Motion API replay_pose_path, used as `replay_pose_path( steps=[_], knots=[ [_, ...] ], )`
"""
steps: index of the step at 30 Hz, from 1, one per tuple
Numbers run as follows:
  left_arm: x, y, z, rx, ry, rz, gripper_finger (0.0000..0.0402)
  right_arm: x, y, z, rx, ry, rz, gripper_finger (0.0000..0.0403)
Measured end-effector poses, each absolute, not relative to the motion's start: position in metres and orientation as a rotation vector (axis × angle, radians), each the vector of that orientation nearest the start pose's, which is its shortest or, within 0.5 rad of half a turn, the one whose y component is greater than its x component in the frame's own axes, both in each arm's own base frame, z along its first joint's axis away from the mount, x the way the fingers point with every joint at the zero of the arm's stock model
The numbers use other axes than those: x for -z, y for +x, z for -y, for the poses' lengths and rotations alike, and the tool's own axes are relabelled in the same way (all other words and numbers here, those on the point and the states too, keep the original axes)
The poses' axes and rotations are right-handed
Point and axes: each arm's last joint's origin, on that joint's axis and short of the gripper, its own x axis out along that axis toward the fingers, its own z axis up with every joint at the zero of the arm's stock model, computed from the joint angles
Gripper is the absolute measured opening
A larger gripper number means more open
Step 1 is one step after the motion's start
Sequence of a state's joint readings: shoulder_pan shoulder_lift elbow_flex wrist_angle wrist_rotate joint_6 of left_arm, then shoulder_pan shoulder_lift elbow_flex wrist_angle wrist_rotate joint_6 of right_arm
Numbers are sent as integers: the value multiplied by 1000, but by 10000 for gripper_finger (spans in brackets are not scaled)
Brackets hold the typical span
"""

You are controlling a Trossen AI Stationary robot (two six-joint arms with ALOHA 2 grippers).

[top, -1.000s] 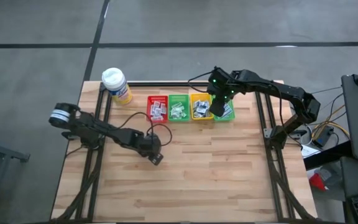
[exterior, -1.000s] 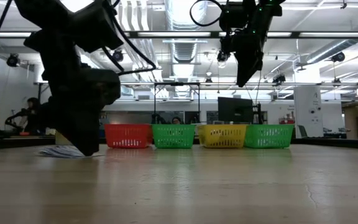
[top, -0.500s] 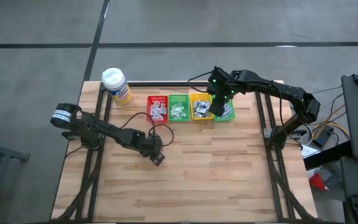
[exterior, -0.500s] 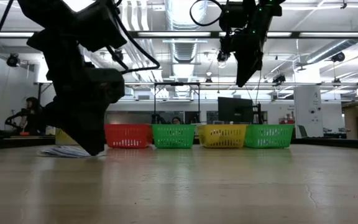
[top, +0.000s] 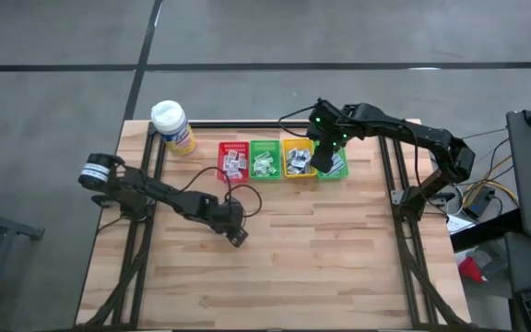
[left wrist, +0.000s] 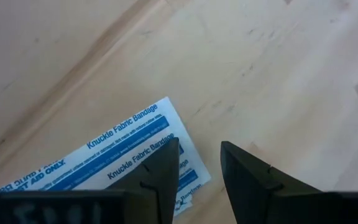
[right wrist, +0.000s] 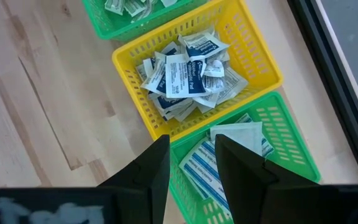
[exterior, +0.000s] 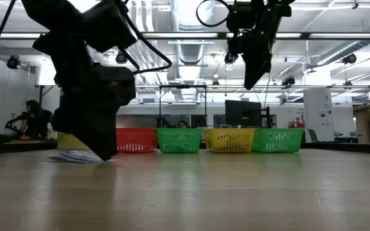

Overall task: Pick & Place First Aid Supplies
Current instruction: Put the blue fingertip bandage into the right green bin

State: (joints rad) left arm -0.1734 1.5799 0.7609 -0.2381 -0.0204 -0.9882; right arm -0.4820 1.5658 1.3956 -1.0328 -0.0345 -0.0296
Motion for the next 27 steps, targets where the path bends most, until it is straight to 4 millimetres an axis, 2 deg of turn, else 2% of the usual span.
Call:
replay_pose_path(
  steps=[27],
  knots=[
    [-147, 286, 50, -341, -820, -969, 128, -295, 271, 141, 372, 280, -1177, 123]
  ],
)
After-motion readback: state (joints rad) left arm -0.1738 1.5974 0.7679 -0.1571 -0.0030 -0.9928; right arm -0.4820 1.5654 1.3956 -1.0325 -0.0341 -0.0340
